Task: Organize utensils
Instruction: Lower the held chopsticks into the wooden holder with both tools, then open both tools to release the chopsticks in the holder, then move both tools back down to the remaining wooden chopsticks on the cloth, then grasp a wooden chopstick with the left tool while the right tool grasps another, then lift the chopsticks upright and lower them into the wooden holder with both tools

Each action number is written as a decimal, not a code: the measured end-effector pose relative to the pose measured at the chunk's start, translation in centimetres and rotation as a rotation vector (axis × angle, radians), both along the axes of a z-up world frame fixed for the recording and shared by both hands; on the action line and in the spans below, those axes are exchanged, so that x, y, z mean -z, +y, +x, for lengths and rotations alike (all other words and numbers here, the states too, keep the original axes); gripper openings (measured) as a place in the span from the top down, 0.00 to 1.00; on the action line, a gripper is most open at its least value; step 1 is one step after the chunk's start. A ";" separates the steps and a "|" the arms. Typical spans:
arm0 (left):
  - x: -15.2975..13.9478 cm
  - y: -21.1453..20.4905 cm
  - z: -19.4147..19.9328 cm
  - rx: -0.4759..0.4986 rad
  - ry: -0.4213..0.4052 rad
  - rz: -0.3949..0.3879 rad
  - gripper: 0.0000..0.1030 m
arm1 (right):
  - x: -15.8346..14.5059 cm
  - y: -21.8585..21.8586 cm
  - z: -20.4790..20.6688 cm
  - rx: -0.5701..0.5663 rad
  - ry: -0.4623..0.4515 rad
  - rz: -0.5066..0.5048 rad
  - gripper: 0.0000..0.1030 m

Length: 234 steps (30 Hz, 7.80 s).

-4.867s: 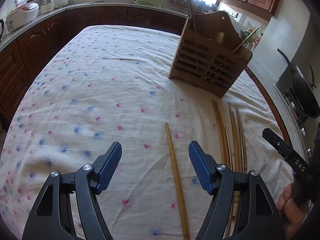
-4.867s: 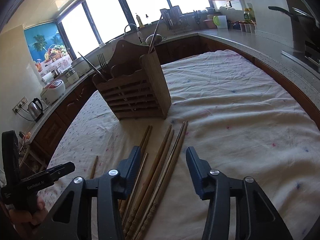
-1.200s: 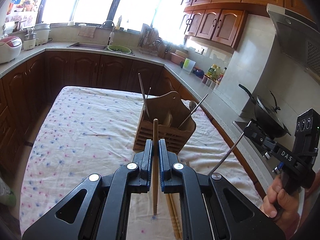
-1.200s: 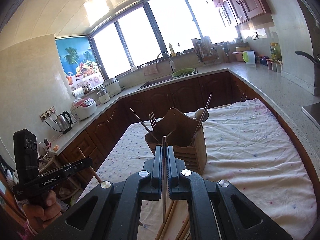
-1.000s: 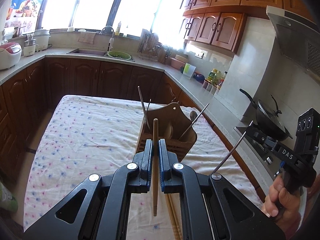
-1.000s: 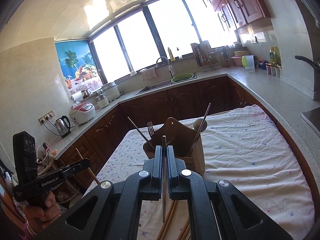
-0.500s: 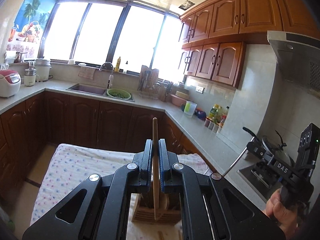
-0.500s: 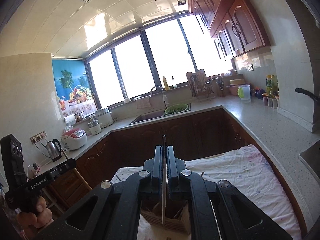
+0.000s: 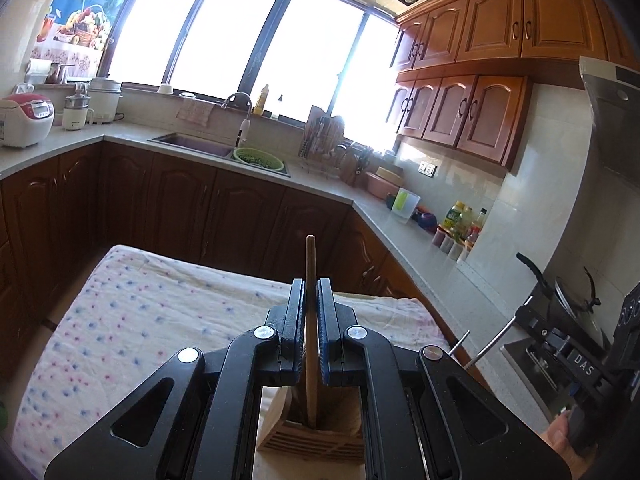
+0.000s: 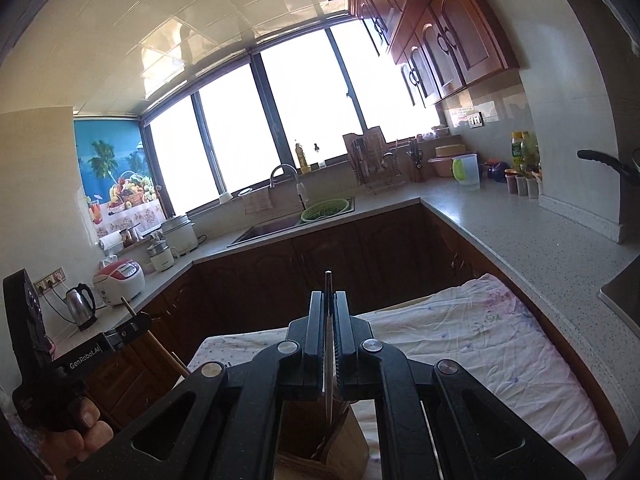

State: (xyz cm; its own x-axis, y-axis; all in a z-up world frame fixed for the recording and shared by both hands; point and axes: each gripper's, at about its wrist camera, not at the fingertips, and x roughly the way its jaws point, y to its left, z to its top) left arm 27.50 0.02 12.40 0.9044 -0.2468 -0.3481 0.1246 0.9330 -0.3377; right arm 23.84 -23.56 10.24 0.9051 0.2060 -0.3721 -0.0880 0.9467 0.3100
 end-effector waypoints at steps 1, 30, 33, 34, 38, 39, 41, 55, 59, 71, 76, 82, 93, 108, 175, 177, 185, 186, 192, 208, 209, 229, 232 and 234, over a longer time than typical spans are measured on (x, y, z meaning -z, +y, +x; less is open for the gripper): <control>0.5 0.0 0.1 -0.001 0.012 0.004 0.95 | 0.5 0.1 0.0 0.001 0.008 0.001 0.96; 3.0 -0.4 0.3 0.025 0.115 0.053 0.94 | 4.9 0.6 1.1 -0.007 0.127 0.009 0.96; 2.7 -0.2 -0.1 0.037 0.121 0.043 0.88 | 4.9 0.1 0.9 -0.008 0.132 0.036 0.91; 2.5 -0.1 -0.4 0.038 0.118 0.039 0.83 | 4.8 -0.1 0.7 -0.003 0.129 0.043 0.90; 1.6 0.3 -2.3 0.027 0.082 0.037 0.52 | 4.0 -1.1 -0.6 0.009 0.093 0.083 0.46; 1.4 0.3 -2.8 0.026 0.073 0.041 0.47 | 3.7 -1.3 -1.1 0.014 0.074 0.088 0.32; 1.1 0.5 -3.8 0.017 0.066 0.047 0.34 | 3.1 -1.6 -2.1 0.019 0.045 0.090 0.26; 5.8 1.0 -9.7 0.013 0.179 0.086 0.27 | 5.4 -3.5 -9.5 0.055 0.106 0.082 0.14; 8.3 0.5 -11.0 0.019 0.241 0.110 0.27 | 7.3 -3.7 -11.2 0.063 0.161 0.057 0.14; 13.3 -2.2 -11.4 0.080 0.395 0.198 0.27 | 11.7 -3.7 -14.0 0.058 0.297 0.043 0.14; 15.1 -5.0 -9.9 0.118 0.453 0.281 0.27 | 11.9 -3.6 -14.1 0.055 0.311 0.039 0.14; 16.6 -7.9 -8.0 0.150 0.490 0.329 0.30 | 12.2 -3.8 -13.8 0.066 0.330 0.020 0.15; 19.0 -10.2 -6.7 0.188 0.521 0.423 0.65 | 15.3 -2.3 -11.9 0.012 0.459 -0.018 0.65; 18.8 -3.7 -11.8 0.257 0.488 0.447 0.78 | 19.0 1.7 -11.8 -0.116 0.598 -0.200 0.85; 18.8 -4.8 -8.0 0.199 0.560 0.370 0.95 | 14.1 2.9 -9.4 -0.147 0.471 -0.010 0.95; 18.2 -4.0 -8.2 0.194 0.544 0.318 0.96 | 13.9 2.7 -9.5 -0.147 0.462 -0.002 0.95; 11.3 -0.4 -11.5 0.190 0.380 0.172 0.96 | 10.8 2.6 -10.2 -0.157 0.382 0.017 0.95; 10.3 -0.3 -12.0 0.194 0.356 0.164 0.96 | 10.2 2.6 -10.4 -0.161 0.366 0.018 0.95; 5.2 0.4 -14.1 0.209 0.235 0.131 0.96 | 6.4 3.0 -11.1 -0.179 0.275 0.012 0.95; -0.3 0.5 -12.9 0.180 0.090 0.136 0.96 | 0.1 1.7 -10.2 -0.159 0.112 -0.001 0.95; -0.6 0.5 -12.7 0.177 0.084 0.137 0.96 | -0.1 1.7 -10.0 -0.156 0.107 -0.001 0.95; -7.2 0.1 -3.2 0.026 -0.121 0.097 0.96 | -4.5 -0.1 -1.7 -0.001 -0.065 0.014 0.95; -5.3 -0.3 -1.8 0.010 -0.090 0.087 0.96 | -2.9 0.0 -0.7 0.011 -0.041 0.016 0.95; -3.8 -0.3 -1.1 0.005 -0.063 0.081 0.96 | -1.6 0.1 -0.5 0.017 -0.026 0.013 0.95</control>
State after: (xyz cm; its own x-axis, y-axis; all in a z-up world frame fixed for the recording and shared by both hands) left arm 26.39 -0.28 16.18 0.9238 -0.2248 -0.3098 0.1480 0.9562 -0.2525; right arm 23.38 -23.43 11.87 0.9179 0.1953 -0.3455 -0.0807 0.9441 0.3196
